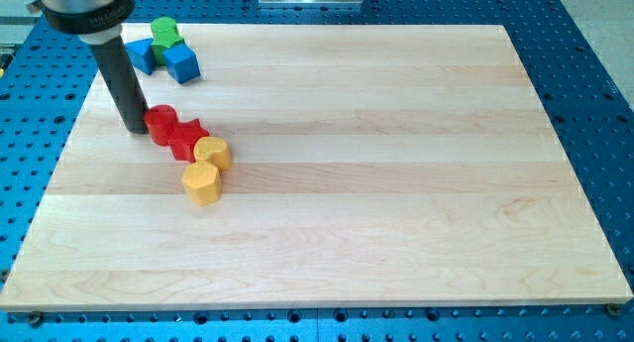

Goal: Slide the red blocks to the left center of the board

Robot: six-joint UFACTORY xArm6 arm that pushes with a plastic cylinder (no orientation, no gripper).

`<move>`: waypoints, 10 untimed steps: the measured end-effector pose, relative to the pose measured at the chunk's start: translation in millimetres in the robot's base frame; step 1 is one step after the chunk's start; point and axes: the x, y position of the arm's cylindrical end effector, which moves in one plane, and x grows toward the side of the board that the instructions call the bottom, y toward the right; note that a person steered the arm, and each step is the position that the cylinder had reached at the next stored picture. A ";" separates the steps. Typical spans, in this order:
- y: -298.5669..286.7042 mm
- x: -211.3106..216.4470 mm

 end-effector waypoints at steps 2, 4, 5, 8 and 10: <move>-14.7 80.3; 26.0 160.2; 57.1 161.0; 145.5 55.0; 93.7 38.7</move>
